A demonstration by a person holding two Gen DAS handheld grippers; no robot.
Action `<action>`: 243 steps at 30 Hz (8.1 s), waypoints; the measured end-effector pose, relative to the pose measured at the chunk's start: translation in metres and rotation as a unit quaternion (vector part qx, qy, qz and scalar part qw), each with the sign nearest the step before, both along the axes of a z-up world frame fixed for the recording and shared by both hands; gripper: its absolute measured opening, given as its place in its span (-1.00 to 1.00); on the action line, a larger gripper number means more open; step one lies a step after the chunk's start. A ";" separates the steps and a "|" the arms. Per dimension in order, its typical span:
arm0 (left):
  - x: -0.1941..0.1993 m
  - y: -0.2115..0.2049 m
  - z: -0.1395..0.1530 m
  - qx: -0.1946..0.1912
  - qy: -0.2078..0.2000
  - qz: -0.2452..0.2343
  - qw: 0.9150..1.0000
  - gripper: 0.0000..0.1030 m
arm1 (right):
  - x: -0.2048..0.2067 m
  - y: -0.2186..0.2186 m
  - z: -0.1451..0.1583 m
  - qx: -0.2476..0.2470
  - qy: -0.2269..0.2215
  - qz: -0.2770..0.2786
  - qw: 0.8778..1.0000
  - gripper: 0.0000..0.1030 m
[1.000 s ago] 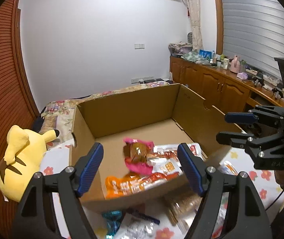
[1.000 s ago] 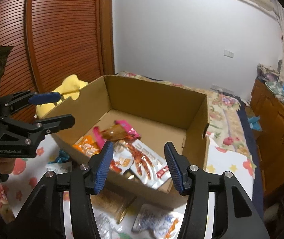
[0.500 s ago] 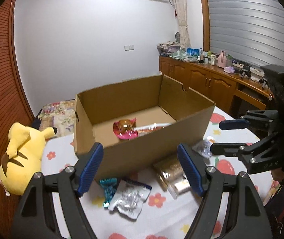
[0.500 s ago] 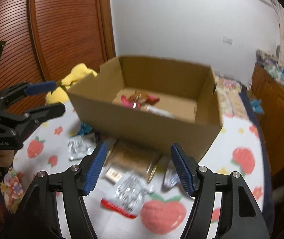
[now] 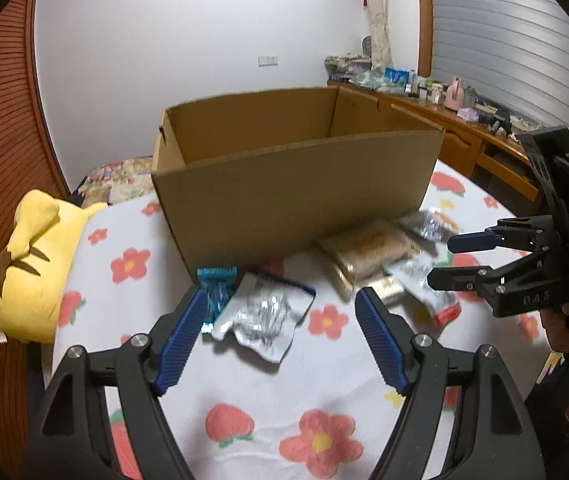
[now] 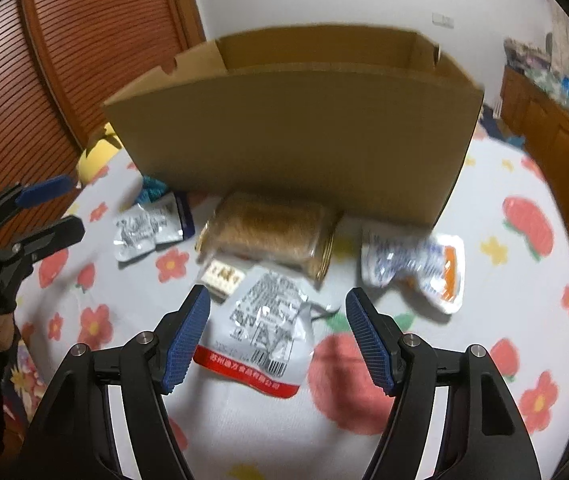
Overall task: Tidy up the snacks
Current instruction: 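Move both tools back toward the remaining snacks on the table, then grasp the silver foil packet with the left tool while the right tool grasps the white red-label packet, then lift both packets and carry them over the cardboard box, then open both tools to drop the packets into the box, then grasp the blue-wrapped candy with the left tool while the right tool grasps the silver orange-stripe packet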
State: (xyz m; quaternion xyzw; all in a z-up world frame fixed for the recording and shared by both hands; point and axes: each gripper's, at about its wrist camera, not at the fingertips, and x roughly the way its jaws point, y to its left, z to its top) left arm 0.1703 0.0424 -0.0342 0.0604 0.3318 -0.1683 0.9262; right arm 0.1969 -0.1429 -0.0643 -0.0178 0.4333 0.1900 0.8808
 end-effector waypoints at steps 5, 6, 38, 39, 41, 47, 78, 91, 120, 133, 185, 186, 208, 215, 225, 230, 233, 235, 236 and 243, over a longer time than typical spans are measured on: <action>-0.005 0.002 -0.014 0.006 0.013 0.003 1.000 0.50 | 0.000 0.002 -0.010 0.014 0.016 -0.002 1.000 0.40; -0.006 0.002 -0.016 0.007 0.015 0.003 1.000 0.50 | 0.000 0.003 -0.012 0.015 0.018 -0.003 1.000 0.40; 0.025 -0.003 -0.036 0.020 0.047 -0.020 0.998 0.25 | -0.022 -0.010 -0.026 -0.045 -0.009 0.007 0.999 0.31; 0.028 -0.004 -0.036 0.024 0.048 -0.022 0.998 0.25 | -0.023 -0.010 -0.027 -0.045 -0.010 0.008 0.999 0.31; 0.038 -0.006 -0.037 0.034 0.054 -0.025 0.998 0.25 | -0.025 -0.010 -0.028 -0.049 -0.016 0.012 0.999 0.32; 0.058 -0.014 -0.041 0.043 0.080 -0.051 0.995 0.25 | -0.028 -0.002 -0.030 -0.067 -0.034 0.015 0.997 0.32; 0.056 -0.006 -0.057 0.038 0.110 -0.047 0.992 0.20 | -0.029 -0.002 -0.032 -0.071 -0.039 0.017 0.997 0.33; 0.019 -0.016 -0.046 0.032 0.072 -0.041 0.996 0.20 | -0.030 -0.002 -0.032 -0.071 -0.039 0.017 0.997 0.33; -0.003 -0.026 0.016 -0.027 -0.005 -0.033 0.999 0.20 | -0.037 -0.007 -0.014 -0.070 -0.067 0.012 0.995 0.29; 0.009 -0.033 0.054 -0.044 -0.037 -0.035 0.998 0.19 | -0.041 -0.013 0.039 -0.053 -0.120 0.024 0.991 0.29; 0.138 -0.044 0.063 -0.009 -0.022 0.014 1.000 0.23 | 0.094 -0.022 0.095 -0.008 -0.136 0.057 0.989 0.26; 0.135 -0.043 0.064 -0.011 -0.024 0.013 1.000 0.23 | 0.091 -0.023 0.096 -0.007 -0.138 0.058 0.989 0.26; 0.027 0.007 0.050 -0.020 -0.026 0.028 0.999 0.24 | 0.005 -0.055 0.084 -0.004 -0.121 0.046 0.992 0.26; 0.026 0.026 0.023 -0.019 -0.001 0.052 0.998 0.26 | 0.006 -0.060 0.064 -0.008 -0.091 0.035 0.995 0.38; 0.040 0.039 -0.011 -0.010 0.035 0.069 0.997 0.27 | 0.031 -0.064 0.031 -0.027 -0.059 0.006 0.998 0.54; 0.055 0.041 -0.025 -0.002 0.054 0.075 0.996 0.23 | 0.045 -0.067 0.018 -0.027 -0.043 0.000 0.999 0.54; 0.064 0.042 -0.034 0.000 0.069 0.074 0.995 0.08 | 0.050 -0.069 0.011 -0.024 -0.035 -0.002 0.999 0.55; 0.070 0.042 -0.041 0.004 0.078 0.076 0.994 0.00 | 0.053 -0.070 0.006 -0.023 -0.029 -0.003 0.999 0.55; 0.073 0.042 -0.044 0.008 0.081 0.079 0.994 -0.02 | 0.054 -0.069 0.004 -0.023 -0.026 -0.004 0.999 0.55; 0.083 0.044 -0.057 0.009 0.100 0.081 0.992 -0.25 | 0.056 -0.069 -0.007 -0.022 -0.013 -0.006 1.000 0.56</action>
